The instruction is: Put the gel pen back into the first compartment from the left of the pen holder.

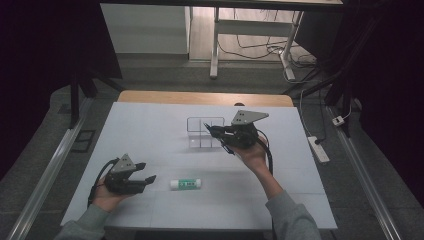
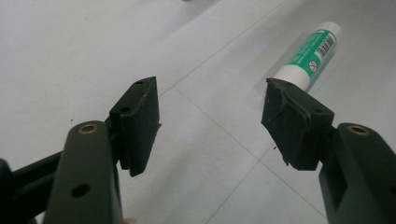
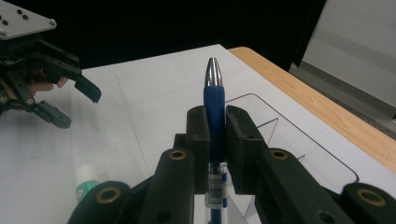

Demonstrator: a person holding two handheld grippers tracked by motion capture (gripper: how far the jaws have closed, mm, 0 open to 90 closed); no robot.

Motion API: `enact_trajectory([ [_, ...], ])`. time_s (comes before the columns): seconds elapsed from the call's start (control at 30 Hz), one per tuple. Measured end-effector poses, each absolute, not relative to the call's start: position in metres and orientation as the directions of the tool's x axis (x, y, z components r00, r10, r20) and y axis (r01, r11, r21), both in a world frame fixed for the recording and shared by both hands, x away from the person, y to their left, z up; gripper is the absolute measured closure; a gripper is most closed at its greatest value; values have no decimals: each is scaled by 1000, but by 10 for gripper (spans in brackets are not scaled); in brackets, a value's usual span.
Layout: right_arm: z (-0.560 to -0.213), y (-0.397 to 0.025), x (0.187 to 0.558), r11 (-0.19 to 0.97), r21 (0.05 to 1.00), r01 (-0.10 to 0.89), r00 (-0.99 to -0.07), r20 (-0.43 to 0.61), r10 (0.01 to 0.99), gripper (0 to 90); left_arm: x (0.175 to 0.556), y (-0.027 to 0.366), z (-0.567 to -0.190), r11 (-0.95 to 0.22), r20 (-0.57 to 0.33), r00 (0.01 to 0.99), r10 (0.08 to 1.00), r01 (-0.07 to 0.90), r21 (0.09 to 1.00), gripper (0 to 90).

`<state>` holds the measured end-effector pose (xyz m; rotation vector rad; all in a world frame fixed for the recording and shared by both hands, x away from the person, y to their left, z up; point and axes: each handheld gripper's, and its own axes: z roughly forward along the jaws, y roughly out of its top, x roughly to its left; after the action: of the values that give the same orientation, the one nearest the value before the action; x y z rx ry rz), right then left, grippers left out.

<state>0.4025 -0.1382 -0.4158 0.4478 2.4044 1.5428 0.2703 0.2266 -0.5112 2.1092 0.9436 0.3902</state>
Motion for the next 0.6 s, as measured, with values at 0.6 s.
enact_trajectory([
  [0.6,-409,-129,406,331,936,123,-913,-25,407,792,269,230,-511,-396,-51,662,747,506,766,360],
])
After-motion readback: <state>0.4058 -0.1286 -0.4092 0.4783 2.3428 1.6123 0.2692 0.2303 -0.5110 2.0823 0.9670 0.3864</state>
